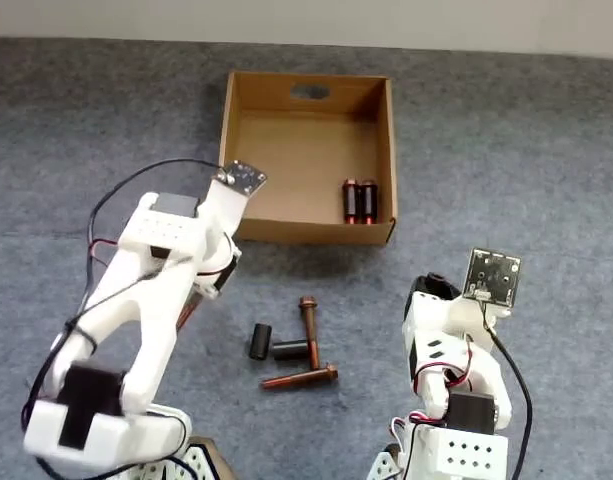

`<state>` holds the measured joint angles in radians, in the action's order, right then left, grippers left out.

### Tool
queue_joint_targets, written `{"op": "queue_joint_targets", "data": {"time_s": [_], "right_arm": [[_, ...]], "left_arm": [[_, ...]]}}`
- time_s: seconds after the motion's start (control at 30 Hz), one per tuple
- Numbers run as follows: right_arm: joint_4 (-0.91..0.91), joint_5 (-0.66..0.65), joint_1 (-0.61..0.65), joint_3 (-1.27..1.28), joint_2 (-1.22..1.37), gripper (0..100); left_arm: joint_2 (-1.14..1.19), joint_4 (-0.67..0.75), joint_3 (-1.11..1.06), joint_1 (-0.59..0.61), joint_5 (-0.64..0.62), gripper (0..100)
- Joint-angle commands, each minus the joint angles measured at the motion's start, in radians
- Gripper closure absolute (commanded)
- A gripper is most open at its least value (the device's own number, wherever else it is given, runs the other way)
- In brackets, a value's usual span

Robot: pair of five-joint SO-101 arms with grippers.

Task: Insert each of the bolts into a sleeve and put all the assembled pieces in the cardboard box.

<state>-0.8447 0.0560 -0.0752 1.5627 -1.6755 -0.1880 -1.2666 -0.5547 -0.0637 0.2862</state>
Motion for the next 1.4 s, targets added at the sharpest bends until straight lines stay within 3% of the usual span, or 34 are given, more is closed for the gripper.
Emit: {"op": "queue_joint_targets", "data": {"time_s": [0.0, 0.27, 0.5, 0.7, 0.8, 1.1, 1.37], "right_arm": [[0.004, 0.006, -0.010, -0.007, -0.013, 99.3], [0.004, 0.011, -0.010, -0.007, -0.013, 99.3], [0.005, 0.012, -0.004, -0.018, -0.013, 99.3], [0.005, 0.014, -0.002, -0.041, -0.013, 99.3], [0.005, 0.014, -0.002, -0.038, -0.013, 99.3], [0.005, 0.014, 0.001, -0.039, -0.013, 99.3], [-0.001, 0.014, 0.122, -0.065, -0.013, 99.3]], "left_arm": [[-0.219, -0.011, -0.025, 0.004, -0.009, 99], [-0.532, -0.009, -0.064, 0.002, -0.009, 99], [-0.478, -0.018, 0.104, 0.002, -0.015, 99], [-0.470, -0.107, 0.328, -0.005, -0.212, 99], [-0.467, -0.149, 0.406, -0.042, -0.233, 99], [-0.464, -0.146, 0.423, -0.145, -0.238, 99], [-0.469, -0.146, 0.423, -0.150, -0.238, 99]]}}
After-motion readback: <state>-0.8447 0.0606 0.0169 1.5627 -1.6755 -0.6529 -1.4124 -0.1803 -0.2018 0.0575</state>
